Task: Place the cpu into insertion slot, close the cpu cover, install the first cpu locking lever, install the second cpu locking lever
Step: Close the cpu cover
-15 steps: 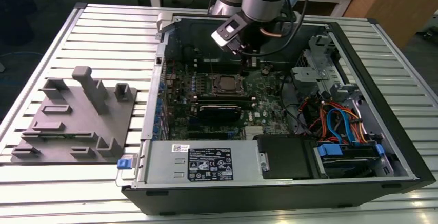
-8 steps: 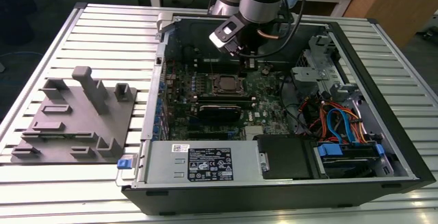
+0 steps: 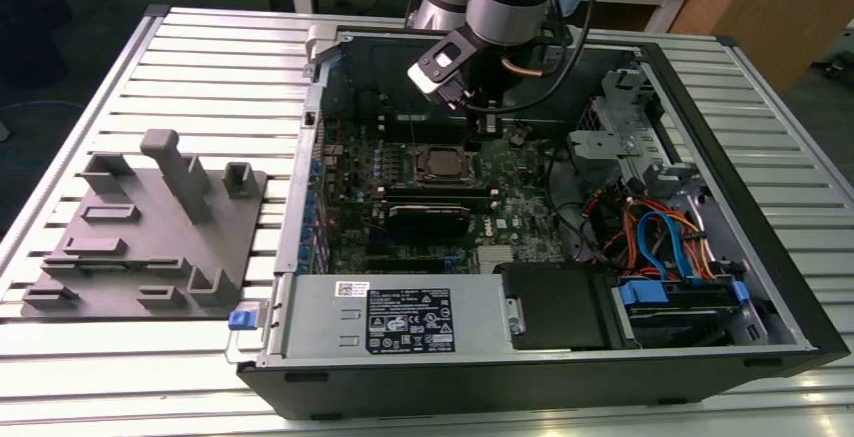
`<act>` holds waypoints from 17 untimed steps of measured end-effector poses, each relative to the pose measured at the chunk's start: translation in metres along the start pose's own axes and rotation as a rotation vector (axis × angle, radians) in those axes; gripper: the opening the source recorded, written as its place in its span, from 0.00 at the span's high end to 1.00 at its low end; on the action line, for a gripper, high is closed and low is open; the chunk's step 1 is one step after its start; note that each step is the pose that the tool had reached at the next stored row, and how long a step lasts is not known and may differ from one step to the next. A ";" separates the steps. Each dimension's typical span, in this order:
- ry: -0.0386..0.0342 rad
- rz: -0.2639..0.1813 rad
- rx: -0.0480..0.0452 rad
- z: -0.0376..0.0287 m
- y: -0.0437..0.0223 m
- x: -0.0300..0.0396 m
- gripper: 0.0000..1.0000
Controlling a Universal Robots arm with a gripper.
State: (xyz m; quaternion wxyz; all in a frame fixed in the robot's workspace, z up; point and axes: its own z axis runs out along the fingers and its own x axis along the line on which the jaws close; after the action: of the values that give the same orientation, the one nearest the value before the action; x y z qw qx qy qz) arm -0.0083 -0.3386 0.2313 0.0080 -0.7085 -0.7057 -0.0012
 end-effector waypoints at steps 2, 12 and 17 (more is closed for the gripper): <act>0.0000 0.000 0.0000 0.0000 0.0000 0.0000 0.89; 0.0002 -0.030 0.0005 0.0036 -0.0018 -0.0001 0.89; 0.0002 -0.032 0.0006 0.0068 -0.0061 -0.0003 0.89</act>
State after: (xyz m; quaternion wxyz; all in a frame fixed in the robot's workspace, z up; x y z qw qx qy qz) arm -0.0145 -0.3387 0.2245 0.0083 -0.6971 -0.7170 -0.0012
